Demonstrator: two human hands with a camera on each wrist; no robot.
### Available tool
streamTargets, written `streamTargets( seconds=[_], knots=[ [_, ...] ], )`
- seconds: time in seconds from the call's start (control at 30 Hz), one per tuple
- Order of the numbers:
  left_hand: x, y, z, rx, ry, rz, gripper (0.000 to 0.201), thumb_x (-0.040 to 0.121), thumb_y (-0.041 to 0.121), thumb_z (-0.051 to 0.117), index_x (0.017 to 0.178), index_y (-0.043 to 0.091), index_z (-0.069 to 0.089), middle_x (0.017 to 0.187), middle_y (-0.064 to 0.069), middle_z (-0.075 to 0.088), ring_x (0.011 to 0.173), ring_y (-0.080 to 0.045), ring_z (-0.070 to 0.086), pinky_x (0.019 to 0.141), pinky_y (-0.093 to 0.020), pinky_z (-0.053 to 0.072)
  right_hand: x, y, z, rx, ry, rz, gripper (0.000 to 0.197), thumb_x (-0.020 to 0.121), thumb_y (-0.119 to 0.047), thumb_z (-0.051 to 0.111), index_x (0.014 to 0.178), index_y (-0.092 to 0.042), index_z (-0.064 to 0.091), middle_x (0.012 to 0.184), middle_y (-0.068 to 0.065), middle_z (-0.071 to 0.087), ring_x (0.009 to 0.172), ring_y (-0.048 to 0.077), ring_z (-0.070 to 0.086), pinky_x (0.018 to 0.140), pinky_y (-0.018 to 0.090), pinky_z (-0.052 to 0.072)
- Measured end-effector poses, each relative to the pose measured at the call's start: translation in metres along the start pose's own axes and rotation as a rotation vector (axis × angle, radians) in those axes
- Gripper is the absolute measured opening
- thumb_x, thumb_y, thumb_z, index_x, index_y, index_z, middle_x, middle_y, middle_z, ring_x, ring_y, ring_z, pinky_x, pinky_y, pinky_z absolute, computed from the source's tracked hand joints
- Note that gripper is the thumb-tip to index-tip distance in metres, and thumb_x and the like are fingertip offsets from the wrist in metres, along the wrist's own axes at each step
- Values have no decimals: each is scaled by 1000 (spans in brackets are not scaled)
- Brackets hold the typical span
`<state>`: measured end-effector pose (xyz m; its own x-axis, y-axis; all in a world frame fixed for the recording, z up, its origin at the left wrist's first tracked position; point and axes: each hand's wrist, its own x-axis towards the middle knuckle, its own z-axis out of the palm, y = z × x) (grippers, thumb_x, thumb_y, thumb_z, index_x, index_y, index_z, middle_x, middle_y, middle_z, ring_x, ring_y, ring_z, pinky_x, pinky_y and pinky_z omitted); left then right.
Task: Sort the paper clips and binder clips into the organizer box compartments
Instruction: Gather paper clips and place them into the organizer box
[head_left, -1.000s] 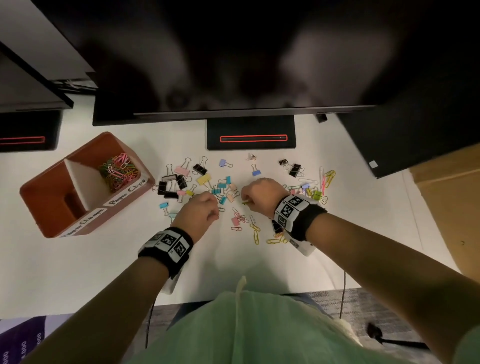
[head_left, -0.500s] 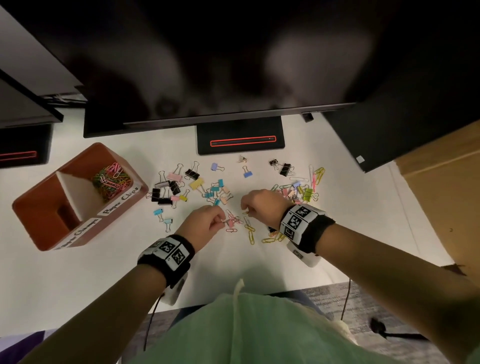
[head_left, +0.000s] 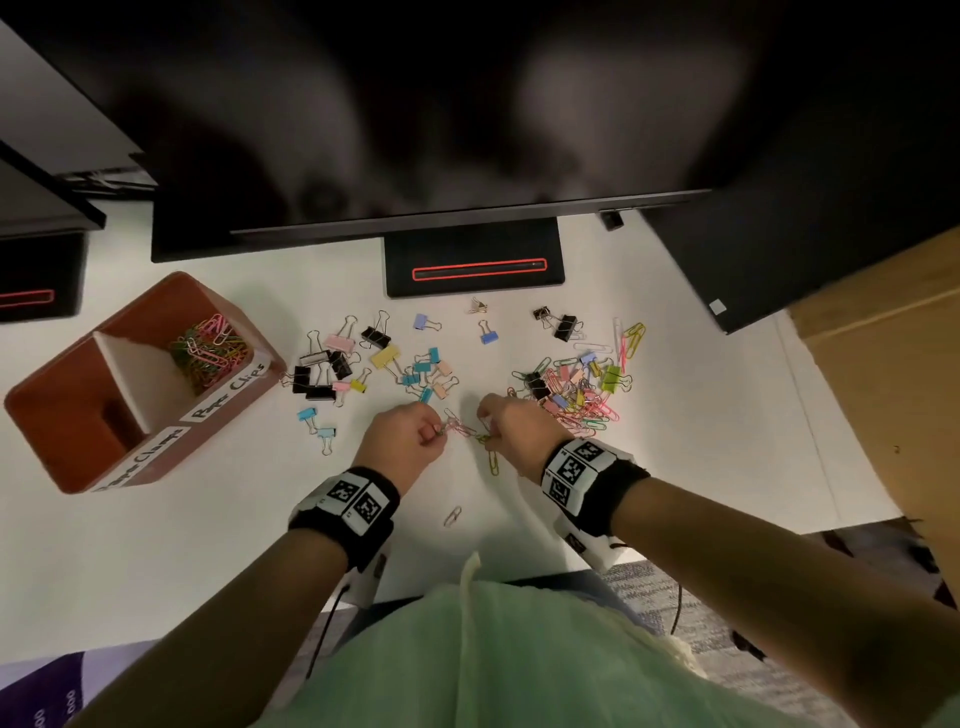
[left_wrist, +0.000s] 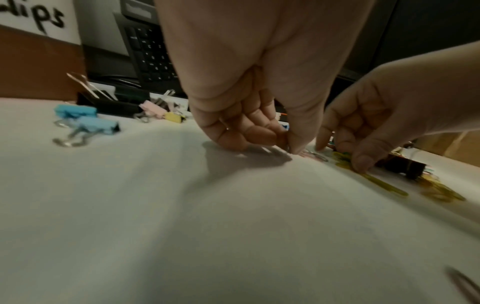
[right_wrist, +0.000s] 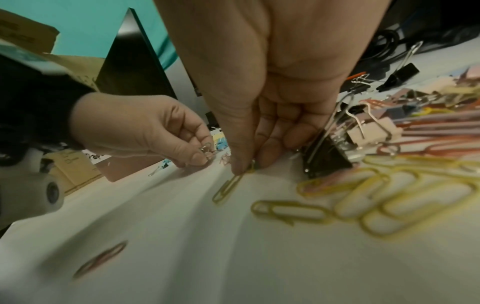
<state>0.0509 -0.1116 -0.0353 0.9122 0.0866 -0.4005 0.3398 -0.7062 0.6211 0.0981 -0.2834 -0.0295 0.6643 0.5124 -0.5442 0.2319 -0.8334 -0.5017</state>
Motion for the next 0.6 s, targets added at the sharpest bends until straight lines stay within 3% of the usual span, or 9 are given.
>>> streamTargets(
  seconds=[0.2,0.37,0.5,0.6],
  knots=[
    [-3,-19,-30,-63,79,-4,17,79,12,69,93,17,60,72,3,59,66,-6,56,67,-17,45,11,2,-8,11,35,2,17,87,-11,59,102,-7,65,107,12,57,95,27,59,88,37,50],
    [-5,-14,-26,101,-34,221,10,82,12,65,92,12,63,84,0,56,77,-16,56,75,-32,50,16,0,-16,-45,11,-70,18,88,-9,53,99,-8,67,106,11,62,97,27,59,89,35,49],
    [3,-1,-8,202,-146,222,34,84,15,62,117,16,56,84,1,55,83,-18,51,81,-36,48,18,0,-21,-62,-11,-82,20,85,-7,51,98,-10,66,102,10,67,96,27,60,86,35,50],
    [12,6,-1,258,-170,214,33,85,16,61,117,14,56,97,-4,58,90,-21,54,82,-36,48,18,0,-24,-94,-32,-92,23,84,-6,51,102,-10,66,104,11,67,99,27,60,87,35,49]
  ],
)
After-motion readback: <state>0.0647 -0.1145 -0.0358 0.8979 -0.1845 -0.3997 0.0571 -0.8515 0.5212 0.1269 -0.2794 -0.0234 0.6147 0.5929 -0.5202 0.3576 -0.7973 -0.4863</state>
